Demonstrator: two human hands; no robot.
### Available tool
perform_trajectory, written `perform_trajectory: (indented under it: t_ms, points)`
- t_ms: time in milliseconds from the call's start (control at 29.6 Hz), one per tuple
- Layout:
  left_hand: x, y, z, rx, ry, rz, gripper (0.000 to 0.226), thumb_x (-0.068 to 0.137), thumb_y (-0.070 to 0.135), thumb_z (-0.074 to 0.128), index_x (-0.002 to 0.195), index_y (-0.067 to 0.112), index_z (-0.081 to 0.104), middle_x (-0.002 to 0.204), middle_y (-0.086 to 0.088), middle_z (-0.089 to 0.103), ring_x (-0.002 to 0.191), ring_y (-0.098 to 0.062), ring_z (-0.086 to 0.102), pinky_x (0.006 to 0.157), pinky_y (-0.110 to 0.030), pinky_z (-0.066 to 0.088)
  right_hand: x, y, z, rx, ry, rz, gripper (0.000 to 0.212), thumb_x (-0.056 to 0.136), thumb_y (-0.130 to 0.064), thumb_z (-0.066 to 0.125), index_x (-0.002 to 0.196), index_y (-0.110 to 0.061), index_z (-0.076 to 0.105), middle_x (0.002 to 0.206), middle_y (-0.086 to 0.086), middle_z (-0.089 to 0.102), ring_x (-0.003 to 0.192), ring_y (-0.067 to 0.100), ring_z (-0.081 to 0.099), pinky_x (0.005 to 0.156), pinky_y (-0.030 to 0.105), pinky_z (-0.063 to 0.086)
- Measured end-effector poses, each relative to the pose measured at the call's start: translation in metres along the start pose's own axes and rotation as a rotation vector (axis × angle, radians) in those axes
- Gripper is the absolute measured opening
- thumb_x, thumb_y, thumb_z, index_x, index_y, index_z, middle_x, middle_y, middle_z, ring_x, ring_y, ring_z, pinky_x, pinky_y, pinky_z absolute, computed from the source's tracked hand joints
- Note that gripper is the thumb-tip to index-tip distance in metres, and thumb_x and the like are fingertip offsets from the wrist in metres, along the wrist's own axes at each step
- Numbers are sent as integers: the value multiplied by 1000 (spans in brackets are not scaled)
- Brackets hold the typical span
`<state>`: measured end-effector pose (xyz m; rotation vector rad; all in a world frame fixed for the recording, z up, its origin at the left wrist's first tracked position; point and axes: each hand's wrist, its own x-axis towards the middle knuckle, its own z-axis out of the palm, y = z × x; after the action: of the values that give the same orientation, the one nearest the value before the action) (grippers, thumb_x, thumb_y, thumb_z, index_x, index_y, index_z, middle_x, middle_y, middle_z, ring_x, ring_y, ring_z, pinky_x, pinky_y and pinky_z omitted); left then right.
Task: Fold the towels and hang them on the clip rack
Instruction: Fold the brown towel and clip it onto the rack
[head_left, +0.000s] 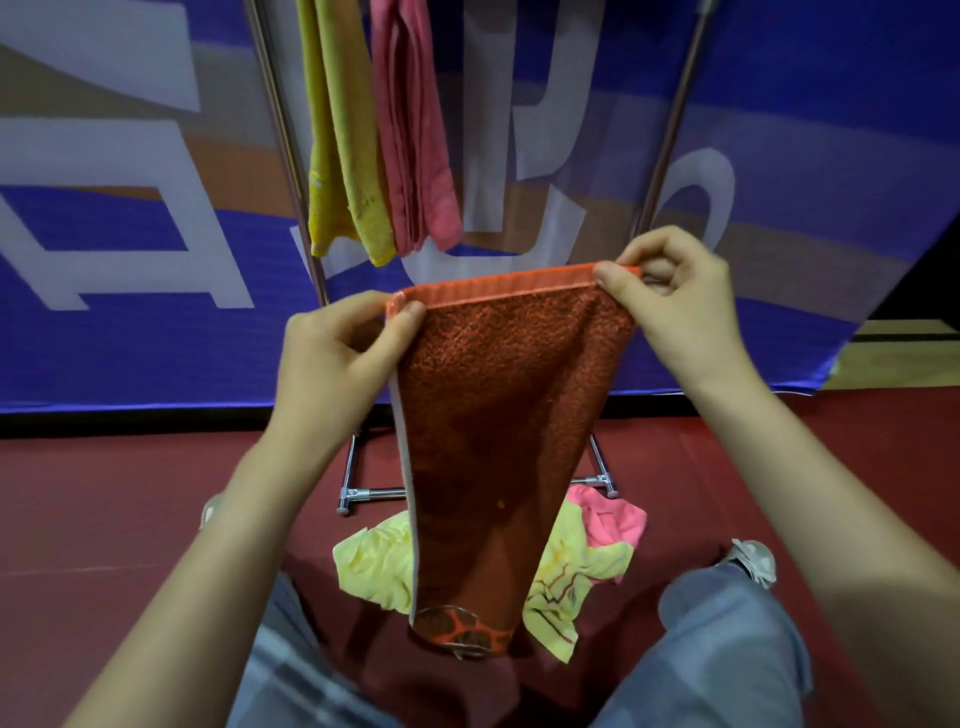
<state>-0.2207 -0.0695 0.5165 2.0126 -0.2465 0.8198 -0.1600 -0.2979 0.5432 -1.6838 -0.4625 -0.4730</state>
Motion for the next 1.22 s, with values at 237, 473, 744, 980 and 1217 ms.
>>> perform_trajectory:
  t_ms: [237,473,744,980,1217]
  points:
    - [-28,3,17,-134,69,-182,9,78,31,60,81,37,65,60,22,66,59,1,55,58,-32,51,-28,7,5,8,-32,154,30,81,-3,63,64,-22,47,44,-12,55,41,-3,45,43,13,36]
    - [-62,9,55,-238,137,-293,21,77,32,64,91,19,73,63,21,66,61,17,52,62,-12,44,-60,3,28,123,-109,328,27,82,0,59,65,-14,44,40,-7,47,33,1,43,36,15,38]
    - [-87,11,69,-372,43,-378,24,77,28,54,86,48,63,78,37,66,81,13,61,73,-8,46,-83,5,53,315,-212,545,22,86,-2,54,68,-11,45,62,10,50,45,7,56,42,20,51]
    - [-91,5,60,-355,-21,-294,23,76,42,55,98,49,60,91,35,66,89,9,62,74,-7,45,-87,8,56,476,-289,648,37,95,-32,30,80,-7,53,69,9,62,59,17,66,56,25,56]
    - [-94,-3,53,-354,-109,-331,27,80,25,56,93,49,60,89,34,67,90,11,61,75,-8,46,-96,17,50,483,-427,681,52,80,-48,30,85,-8,62,76,9,67,68,21,68,68,31,59]
